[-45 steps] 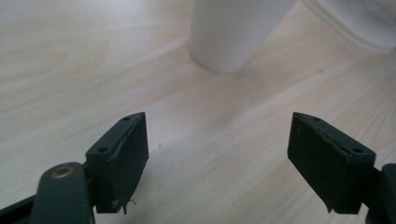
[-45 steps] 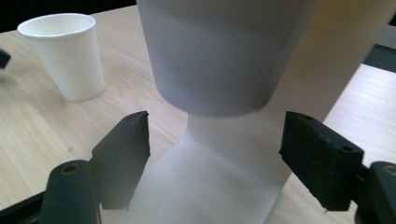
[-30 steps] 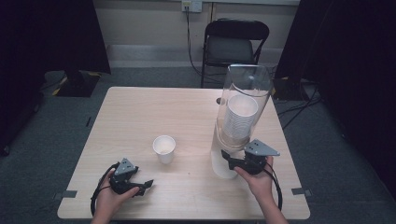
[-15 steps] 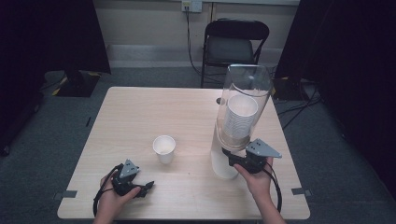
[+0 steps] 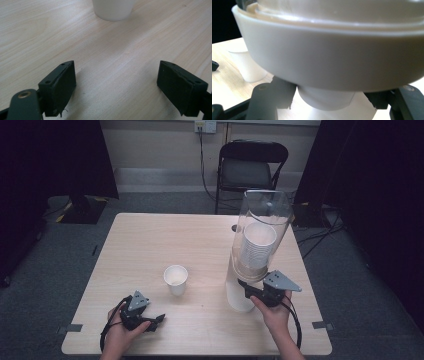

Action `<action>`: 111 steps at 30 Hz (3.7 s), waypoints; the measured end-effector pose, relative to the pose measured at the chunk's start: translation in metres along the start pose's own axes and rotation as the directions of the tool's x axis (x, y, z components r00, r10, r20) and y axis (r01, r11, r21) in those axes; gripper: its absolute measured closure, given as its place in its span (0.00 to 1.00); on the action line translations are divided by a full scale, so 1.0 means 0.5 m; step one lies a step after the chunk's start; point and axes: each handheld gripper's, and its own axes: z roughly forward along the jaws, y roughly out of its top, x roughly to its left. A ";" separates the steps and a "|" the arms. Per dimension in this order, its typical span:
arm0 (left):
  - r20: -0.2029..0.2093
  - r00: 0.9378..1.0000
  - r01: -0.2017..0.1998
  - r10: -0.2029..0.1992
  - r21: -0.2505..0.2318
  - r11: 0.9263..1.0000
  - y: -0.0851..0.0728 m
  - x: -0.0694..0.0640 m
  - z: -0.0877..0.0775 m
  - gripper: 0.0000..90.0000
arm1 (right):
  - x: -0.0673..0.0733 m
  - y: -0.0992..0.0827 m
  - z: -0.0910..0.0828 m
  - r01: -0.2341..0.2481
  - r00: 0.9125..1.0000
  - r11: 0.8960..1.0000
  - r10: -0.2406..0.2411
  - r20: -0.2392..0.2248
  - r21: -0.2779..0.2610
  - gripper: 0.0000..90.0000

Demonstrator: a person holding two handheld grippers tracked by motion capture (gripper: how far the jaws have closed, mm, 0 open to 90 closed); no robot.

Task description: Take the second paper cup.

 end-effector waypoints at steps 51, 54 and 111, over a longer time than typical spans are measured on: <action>-0.002 1.000 -0.003 0.003 0.003 1.000 0.000 0.002 -0.002 0.17 | -0.098 -0.123 -0.039 -0.004 1.000 0.923 0.005 -0.001 0.384 0.39; -0.002 1.000 -0.002 0.002 0.003 1.000 0.000 0.002 -0.002 0.17 | -0.110 -0.129 -0.041 -0.021 1.000 0.920 0.012 0.026 0.392 0.39; -0.001 1.000 -0.003 0.003 0.003 1.000 0.000 0.003 -0.002 0.17 | -0.158 -0.144 -0.100 -0.116 0.990 0.899 0.070 0.123 0.422 0.23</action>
